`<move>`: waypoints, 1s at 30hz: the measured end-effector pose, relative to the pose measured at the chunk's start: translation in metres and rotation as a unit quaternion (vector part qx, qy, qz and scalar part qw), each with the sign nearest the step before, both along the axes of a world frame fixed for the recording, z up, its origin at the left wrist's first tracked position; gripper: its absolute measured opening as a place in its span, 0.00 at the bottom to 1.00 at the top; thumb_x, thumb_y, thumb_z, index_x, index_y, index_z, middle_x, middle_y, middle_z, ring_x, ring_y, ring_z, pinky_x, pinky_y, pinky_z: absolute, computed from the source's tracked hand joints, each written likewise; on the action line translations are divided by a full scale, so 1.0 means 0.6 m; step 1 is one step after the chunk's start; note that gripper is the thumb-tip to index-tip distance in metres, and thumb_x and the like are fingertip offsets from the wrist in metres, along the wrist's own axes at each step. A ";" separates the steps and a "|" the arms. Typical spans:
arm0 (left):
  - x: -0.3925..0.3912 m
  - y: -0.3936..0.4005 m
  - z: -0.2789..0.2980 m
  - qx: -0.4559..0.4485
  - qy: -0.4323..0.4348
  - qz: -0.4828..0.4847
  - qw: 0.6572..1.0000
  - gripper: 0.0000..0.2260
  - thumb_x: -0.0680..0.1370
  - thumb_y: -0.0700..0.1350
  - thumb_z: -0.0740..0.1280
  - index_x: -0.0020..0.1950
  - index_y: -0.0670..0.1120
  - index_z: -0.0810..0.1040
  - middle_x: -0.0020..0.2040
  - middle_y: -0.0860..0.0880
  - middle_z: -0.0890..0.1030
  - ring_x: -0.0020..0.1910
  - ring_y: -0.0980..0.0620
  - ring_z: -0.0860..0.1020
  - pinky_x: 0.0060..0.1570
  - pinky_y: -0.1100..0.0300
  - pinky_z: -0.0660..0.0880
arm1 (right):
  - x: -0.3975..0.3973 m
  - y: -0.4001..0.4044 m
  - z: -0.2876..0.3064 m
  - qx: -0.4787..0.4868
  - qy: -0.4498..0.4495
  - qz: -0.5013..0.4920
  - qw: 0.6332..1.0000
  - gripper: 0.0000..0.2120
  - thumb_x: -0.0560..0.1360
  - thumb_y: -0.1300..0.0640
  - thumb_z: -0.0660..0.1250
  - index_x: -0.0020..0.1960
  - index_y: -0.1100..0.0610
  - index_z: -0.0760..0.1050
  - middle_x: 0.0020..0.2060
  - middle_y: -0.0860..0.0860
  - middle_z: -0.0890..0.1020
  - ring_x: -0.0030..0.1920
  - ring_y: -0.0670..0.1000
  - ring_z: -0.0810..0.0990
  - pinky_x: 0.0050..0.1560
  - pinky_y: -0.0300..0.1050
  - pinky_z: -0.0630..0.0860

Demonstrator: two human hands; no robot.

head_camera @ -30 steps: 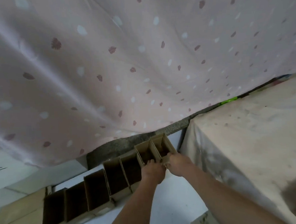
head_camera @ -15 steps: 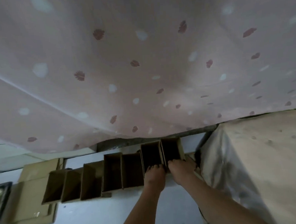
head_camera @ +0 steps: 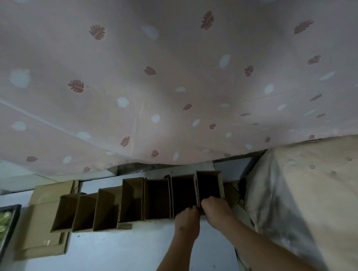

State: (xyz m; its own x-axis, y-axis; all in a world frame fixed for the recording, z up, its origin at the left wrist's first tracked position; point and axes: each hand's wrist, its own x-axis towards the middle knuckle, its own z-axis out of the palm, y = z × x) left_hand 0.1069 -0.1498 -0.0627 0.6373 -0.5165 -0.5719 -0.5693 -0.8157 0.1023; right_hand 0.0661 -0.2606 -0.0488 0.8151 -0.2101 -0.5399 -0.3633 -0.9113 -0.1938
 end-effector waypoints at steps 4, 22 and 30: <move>-0.041 0.022 -0.004 -0.006 0.012 -0.017 1.000 0.16 0.79 0.33 0.62 0.66 0.43 0.73 0.59 0.43 0.80 0.56 0.43 0.80 0.50 0.52 0.76 | -0.047 0.021 0.002 0.001 0.001 0.000 1.000 0.11 0.77 0.71 0.60 0.43 0.57 0.70 0.40 0.54 0.72 0.51 0.57 0.80 0.43 0.47 0.70; -0.165 0.226 0.013 -0.019 0.001 -0.107 0.994 0.19 0.79 0.34 0.62 0.70 0.43 0.69 0.59 0.42 0.80 0.56 0.41 0.80 0.46 0.52 0.72 | -0.212 0.198 0.006 -0.042 0.034 -0.022 0.998 0.10 0.73 0.70 0.62 0.42 0.56 0.72 0.39 0.53 0.73 0.44 0.54 0.78 0.41 0.45 0.70; -0.190 0.289 0.020 -0.010 -0.006 -0.160 0.987 0.19 0.79 0.34 0.64 0.69 0.41 0.70 0.59 0.41 0.80 0.57 0.40 0.80 0.52 0.49 0.75 | -0.215 0.240 0.015 -0.065 0.040 -0.026 0.997 0.12 0.75 0.70 0.63 0.54 0.57 0.77 0.48 0.55 0.80 0.50 0.56 0.81 0.43 0.46 0.72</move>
